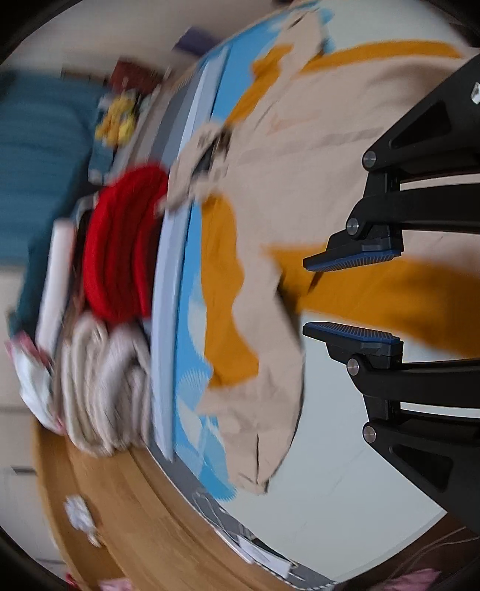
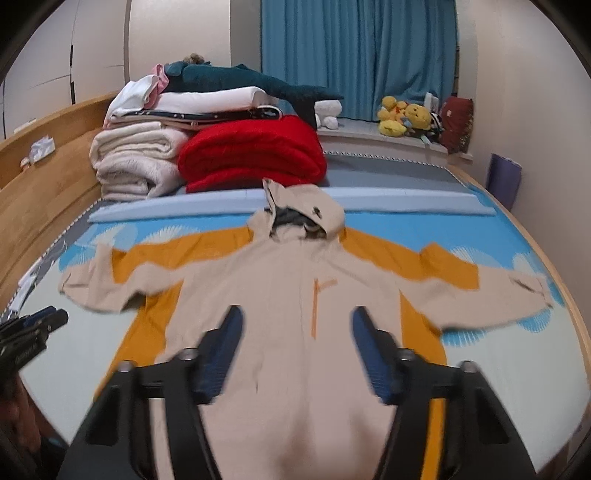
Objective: Fold large clothes
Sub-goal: 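Grasp the sleeve cuff with the left gripper and fold it across the body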
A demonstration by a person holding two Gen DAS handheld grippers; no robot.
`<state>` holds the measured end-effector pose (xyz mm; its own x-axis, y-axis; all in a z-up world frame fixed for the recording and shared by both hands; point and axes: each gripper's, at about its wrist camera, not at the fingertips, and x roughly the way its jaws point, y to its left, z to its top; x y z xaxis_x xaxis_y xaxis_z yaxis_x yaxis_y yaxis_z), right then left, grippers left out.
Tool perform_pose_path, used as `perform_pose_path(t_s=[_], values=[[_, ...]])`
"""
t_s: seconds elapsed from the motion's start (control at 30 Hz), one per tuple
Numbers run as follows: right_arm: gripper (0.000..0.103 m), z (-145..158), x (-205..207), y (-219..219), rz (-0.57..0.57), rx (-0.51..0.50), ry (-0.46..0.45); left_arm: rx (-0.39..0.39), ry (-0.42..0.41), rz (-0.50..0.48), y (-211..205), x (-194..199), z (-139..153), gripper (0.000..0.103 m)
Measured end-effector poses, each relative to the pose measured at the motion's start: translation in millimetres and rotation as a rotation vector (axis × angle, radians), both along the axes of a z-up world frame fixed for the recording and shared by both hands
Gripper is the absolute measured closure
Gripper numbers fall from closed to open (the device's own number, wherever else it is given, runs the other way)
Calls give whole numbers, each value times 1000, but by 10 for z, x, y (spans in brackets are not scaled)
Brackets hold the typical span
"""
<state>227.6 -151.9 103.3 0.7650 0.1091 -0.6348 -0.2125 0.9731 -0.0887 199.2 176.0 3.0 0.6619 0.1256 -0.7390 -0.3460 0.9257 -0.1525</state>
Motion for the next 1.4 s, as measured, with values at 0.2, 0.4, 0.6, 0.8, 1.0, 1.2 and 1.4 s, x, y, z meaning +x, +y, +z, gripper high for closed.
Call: perform_pose_path(t_s=[0.2,0.4,0.6,0.8,1.0,1.2,1.4], values=[[57,-186,597,107,82,20,14,-6,109,250,1183,467,-655,77],[49,-505,999,177,104,66,138,5,157,410,2186,536,-1095,77],[31,-802,1204,182,96,22,175,-150,153,581,2963,473,-1394,57],[31,-1034,1319,171,90,-13,220,-290,124,656,3408,426,-1634,57],[49,-1196,1409,192,74,-12,280,-285,110,644,3492,534,-1719,66],[84,-1260,1470,176,33,-15,315,-175,78,704,3485,498,-1407,102],[80,-1197,1491,107,14,1,332,37,-111,558,2723,837,-297,103]])
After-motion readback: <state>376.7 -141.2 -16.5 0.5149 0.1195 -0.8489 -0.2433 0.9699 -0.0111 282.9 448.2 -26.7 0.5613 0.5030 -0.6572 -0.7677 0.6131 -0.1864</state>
